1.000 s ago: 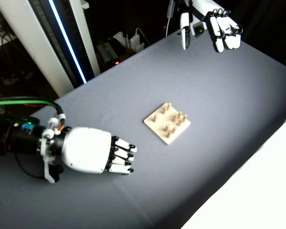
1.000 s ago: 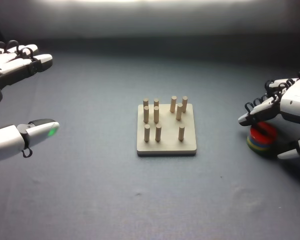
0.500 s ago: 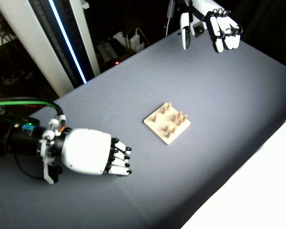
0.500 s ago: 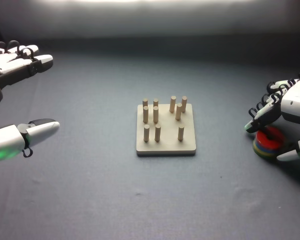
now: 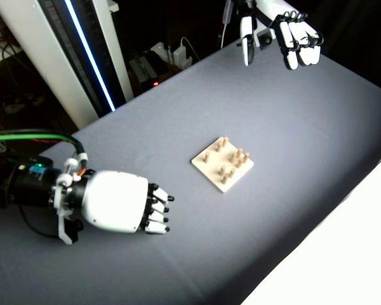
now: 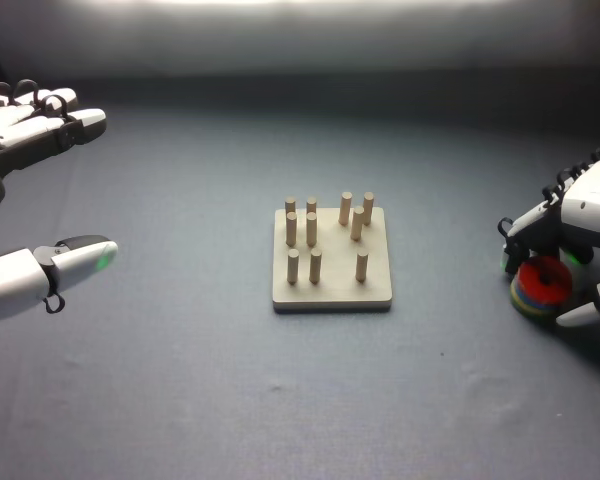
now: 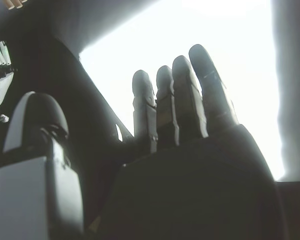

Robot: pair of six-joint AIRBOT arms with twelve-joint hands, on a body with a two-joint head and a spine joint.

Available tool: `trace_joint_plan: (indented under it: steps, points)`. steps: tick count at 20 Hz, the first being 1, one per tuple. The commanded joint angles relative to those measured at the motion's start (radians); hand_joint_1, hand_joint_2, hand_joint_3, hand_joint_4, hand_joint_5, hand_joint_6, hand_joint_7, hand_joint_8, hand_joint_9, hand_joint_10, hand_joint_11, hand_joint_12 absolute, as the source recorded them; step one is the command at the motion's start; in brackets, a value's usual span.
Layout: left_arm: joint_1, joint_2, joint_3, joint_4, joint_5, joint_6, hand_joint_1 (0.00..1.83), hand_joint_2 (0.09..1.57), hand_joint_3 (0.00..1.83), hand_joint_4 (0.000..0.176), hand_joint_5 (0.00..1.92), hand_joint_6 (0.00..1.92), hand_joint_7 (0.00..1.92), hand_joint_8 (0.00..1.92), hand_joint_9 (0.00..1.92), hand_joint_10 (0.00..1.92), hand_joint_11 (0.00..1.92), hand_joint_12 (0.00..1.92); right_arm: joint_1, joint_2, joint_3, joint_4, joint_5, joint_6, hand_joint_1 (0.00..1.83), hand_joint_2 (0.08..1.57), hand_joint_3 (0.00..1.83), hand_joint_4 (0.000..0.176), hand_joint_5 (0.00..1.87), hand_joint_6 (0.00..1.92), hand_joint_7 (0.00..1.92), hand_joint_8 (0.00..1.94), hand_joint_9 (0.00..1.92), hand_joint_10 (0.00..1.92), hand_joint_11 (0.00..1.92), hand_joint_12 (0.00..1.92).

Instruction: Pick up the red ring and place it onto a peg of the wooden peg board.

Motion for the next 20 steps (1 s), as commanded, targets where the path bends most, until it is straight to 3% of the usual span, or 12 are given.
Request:
trace_joint_plan:
  steps: [1,4,5,6,8,9,11,13,14,16,18,20]
  points:
    - [-0.008,-0.002,0.004,0.003,-0.13,-0.005,0.68,1.13,0.0,0.0,0.41,0.01,0.25,0.0,0.21,0.0,0.0,0.7,0.019,0.003,-0.002,0.028,0.11,-0.001,1.26,1.1,0.0,0.0,1.03,0.75,1.01,1.15,0.96,1.19,0.82,1.52]
    - [-0.003,-0.002,0.004,-0.003,-0.137,-0.005,0.69,1.12,0.0,0.007,0.4,0.0,0.25,0.0,0.21,0.0,0.0,0.71,0.043,0.003,-0.013,0.026,0.144,-0.008,1.24,1.11,0.0,0.0,1.01,0.8,0.99,1.18,0.93,1.12,0.77,1.44]
    - [0.0,-0.001,0.003,-0.007,-0.141,-0.005,0.74,1.12,0.0,0.009,0.41,0.0,0.26,0.0,0.23,0.0,0.0,0.75,0.054,0.003,-0.018,0.026,0.163,-0.008,1.24,1.13,0.0,0.0,0.97,0.84,0.96,1.24,0.93,1.2,0.77,1.51]
    - [0.006,0.0,0.002,-0.011,-0.144,-0.005,0.76,1.12,0.0,0.016,0.4,0.0,0.26,0.0,0.23,0.0,0.0,0.76,0.064,0.003,-0.023,0.025,0.185,-0.008,1.16,1.12,0.0,0.0,0.97,1.0,0.96,1.35,0.96,1.52,0.86,1.78]
    - [0.02,0.003,-0.001,-0.023,-0.149,-0.005,0.76,1.12,0.0,0.025,0.39,0.0,0.25,0.0,0.23,0.0,0.0,0.7,0.096,0.0,-0.034,0.018,0.225,-0.008,1.23,1.12,0.0,0.0,0.98,0.88,1.0,1.16,0.91,1.22,0.63,1.6]
    - [0.034,0.005,-0.004,-0.035,-0.158,-0.005,0.73,1.13,0.0,0.033,0.37,0.0,0.24,0.0,0.21,0.0,0.0,0.68,0.123,-0.008,-0.039,0.004,0.244,-0.008,1.35,1.1,0.0,0.0,0.94,0.95,1.07,0.92,0.93,1.18,0.69,1.39]
    - [0.06,0.01,-0.012,-0.06,-0.183,-0.005,0.73,1.12,0.0,0.046,0.28,0.0,0.22,0.0,0.23,0.0,0.0,0.77,0.157,-0.015,-0.04,-0.008,0.259,-0.008,1.38,1.09,0.0,0.0,0.89,1.1,1.1,0.76,0.96,1.09,0.77,1.09]
    - [0.09,0.015,-0.022,-0.096,-0.231,-0.005,0.71,1.14,0.0,0.039,0.23,0.0,0.19,0.0,0.2,0.0,0.0,0.7,0.187,-0.043,-0.032,-0.008,0.266,-0.008,1.38,1.09,0.0,0.0,0.9,1.1,1.09,0.77,0.97,1.08,0.8,1.02]
    - [0.099,0.017,-0.026,-0.106,-0.245,-0.005,0.7,1.15,0.0,0.04,0.2,0.0,0.15,0.0,0.16,0.01,0.0,0.56,0.193,-0.055,-0.026,-0.008,0.266,-0.008,1.38,1.1,0.0,0.0,0.9,1.08,1.08,0.79,0.96,1.1,0.82,1.02]
    - [0.109,0.019,-0.028,-0.127,-0.27,-0.007,0.7,1.16,0.0,0.018,0.19,0.0,0.14,0.0,0.15,0.0,0.0,0.43,0.198,-0.085,-0.013,-0.008,0.263,-0.008,1.38,1.09,0.0,0.0,0.92,1.0,1.08,0.79,0.98,1.13,0.86,1.1]
    - [0.109,0.018,-0.027,-0.129,-0.272,-0.007,0.69,1.15,0.0,0.0,0.19,0.0,0.16,0.0,0.16,0.0,0.0,0.43,0.2,-0.103,-0.007,-0.014,0.244,-0.008,1.39,1.08,0.0,0.0,0.91,1.02,1.12,0.66,1.04,1.06,0.88,1.06]
    - [0.109,0.018,-0.026,-0.13,-0.269,-0.008,0.72,1.14,0.0,0.0,0.17,0.0,0.14,0.0,0.14,0.0,0.0,0.42,0.203,-0.134,0.014,-0.022,0.207,-0.008,1.39,1.06,0.0,0.0,0.95,0.97,1.19,0.5,1.09,1.01,0.94,1.03]
